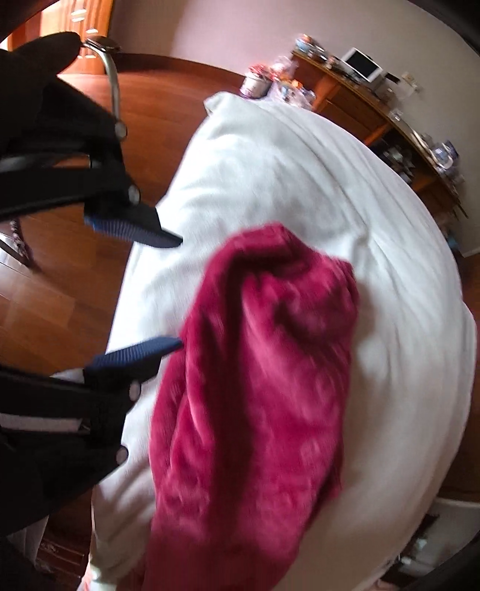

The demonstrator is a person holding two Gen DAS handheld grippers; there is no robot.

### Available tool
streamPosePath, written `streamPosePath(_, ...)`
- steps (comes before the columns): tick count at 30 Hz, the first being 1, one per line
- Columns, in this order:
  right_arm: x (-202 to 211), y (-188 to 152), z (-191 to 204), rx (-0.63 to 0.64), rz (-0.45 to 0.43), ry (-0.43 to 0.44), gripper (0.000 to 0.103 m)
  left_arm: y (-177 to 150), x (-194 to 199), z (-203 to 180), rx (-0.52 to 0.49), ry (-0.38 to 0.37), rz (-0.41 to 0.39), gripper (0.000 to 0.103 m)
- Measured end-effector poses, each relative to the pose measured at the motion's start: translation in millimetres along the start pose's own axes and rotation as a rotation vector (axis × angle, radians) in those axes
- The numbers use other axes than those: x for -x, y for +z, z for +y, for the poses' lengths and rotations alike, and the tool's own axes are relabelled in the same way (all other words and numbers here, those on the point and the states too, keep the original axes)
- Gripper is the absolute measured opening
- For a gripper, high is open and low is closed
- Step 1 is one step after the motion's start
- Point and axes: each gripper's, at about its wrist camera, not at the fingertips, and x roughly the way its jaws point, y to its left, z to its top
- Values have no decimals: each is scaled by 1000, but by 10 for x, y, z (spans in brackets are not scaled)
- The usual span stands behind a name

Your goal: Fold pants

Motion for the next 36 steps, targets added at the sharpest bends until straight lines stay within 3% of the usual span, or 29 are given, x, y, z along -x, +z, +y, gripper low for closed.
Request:
streamPosePath(4, -268, 81, 33, 10, 36, 1, 49, 32, 88, -282, -36, -43, -13, 53)
streamPosePath(8, -465, 96, 57, 12, 53, -9, 48, 93, 125, -443, -30, -62, -16, 60)
streamPosePath(12, -469, 36, 80, 25, 65, -47, 12, 161, 112, -525, 14, -94, -7, 60)
streamPosePath(20, 221, 22, -60, -15, -92, -63, 8, 178, 94, -611, 9, -116, -9, 61)
streamPosePath(23, 233, 49, -28, 30, -105, -108, 8, 155, 27, -640, 10, -123, 11, 61)
streamPosePath(30, -268, 178, 36, 74, -76, -232, 11, 123, -38, -785, -27, -148, 26, 61)
streamPosePath(31, -255, 149, 22, 82, -81, -234, 17, 112, -50, -768, -19, -152, 29, 61)
streamPosePath(33, -160, 117, 27, 90, -101, -250, 42, 82, -84, -723, 10, -156, 38, 62)
streamPosePath(36, -97, 22, 41, 61, -135, -257, 48, 7, -192, -584, 85, -165, 70, 62)
